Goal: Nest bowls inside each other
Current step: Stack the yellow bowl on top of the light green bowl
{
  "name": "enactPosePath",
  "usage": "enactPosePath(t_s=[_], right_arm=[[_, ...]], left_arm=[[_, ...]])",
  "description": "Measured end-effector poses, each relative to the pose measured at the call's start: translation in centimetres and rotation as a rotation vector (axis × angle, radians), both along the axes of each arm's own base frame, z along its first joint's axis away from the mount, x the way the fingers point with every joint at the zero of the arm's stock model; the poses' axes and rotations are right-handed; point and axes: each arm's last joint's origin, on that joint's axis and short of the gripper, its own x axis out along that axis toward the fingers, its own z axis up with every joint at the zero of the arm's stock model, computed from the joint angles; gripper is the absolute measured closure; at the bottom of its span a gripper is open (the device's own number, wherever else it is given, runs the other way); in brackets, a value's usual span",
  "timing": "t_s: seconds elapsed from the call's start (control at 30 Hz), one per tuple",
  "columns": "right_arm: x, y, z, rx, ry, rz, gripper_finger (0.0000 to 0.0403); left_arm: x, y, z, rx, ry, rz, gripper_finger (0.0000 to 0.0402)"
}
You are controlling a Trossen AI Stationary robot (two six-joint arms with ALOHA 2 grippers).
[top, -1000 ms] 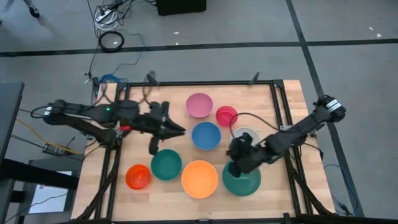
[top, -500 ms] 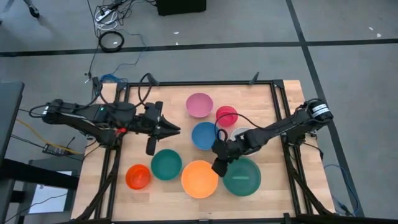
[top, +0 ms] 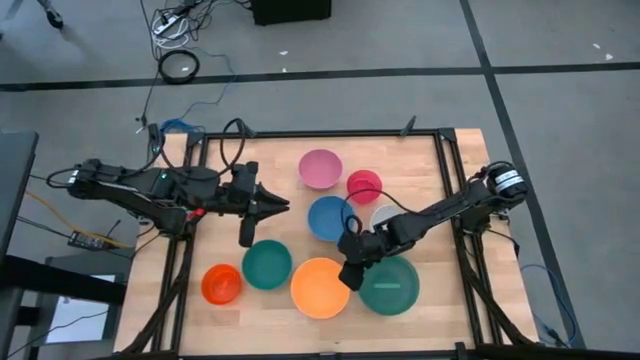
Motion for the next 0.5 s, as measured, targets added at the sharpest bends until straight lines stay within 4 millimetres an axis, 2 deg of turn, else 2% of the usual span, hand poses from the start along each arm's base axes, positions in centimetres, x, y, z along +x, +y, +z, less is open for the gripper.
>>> enactPosePath(t_s=[0.37, 0.5], right_arm=[[1.3, 0.4, -2.8, -0.061, 0.011, 0.008, 0.0217], [1.4, 0.2, -3.0, -0.069, 0.007, 0.002, 0.024]], left_arm=[[-0.1, -0.4, 0.1, -0.005, -0.007, -0.001, 0.0337], [-0.1, -0.3, 0.1, -0.001, -0.007, 0.001, 0.0337]])
